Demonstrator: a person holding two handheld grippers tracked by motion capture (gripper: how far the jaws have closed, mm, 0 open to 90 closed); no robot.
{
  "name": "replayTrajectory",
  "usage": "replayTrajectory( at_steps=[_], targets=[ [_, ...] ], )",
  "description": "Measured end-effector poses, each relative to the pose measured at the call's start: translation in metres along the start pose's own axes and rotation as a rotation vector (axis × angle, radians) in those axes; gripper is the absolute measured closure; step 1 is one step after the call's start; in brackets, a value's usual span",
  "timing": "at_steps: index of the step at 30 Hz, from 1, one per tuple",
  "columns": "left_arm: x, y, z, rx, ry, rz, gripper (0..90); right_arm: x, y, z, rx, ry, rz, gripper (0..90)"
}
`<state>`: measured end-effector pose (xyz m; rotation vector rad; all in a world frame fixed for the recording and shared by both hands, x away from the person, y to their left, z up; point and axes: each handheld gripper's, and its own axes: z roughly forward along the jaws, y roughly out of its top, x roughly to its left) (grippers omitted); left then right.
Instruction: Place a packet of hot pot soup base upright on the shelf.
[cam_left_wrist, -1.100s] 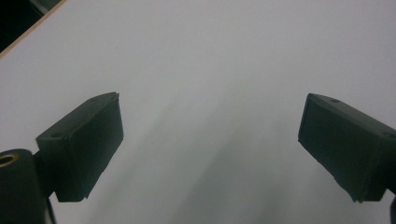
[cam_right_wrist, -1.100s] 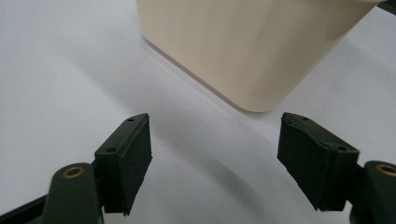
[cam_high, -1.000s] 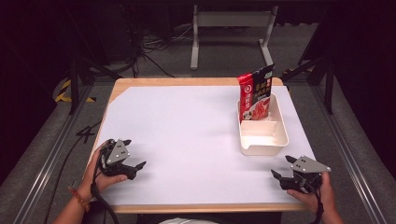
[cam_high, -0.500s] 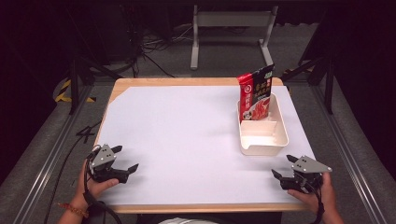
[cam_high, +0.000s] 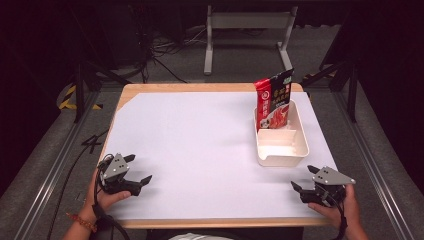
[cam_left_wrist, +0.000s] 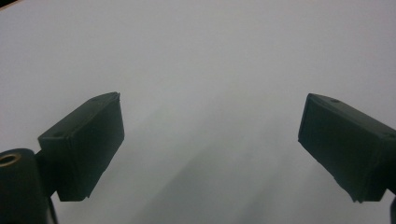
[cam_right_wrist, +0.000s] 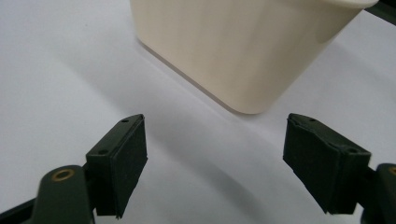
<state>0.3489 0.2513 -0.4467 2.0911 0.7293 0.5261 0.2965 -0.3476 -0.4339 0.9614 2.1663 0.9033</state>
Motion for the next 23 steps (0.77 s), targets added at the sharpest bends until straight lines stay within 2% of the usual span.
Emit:
replayTrajectory(
  at_steps=[23],
  targets=[
    [0.003, 0.001, 0.004, 0.015, 0.01, 0.001, 8.0, -0.0031, -0.0018, -0.0012, -0.015, -0.019, 0.021, 18.2]
  ],
)
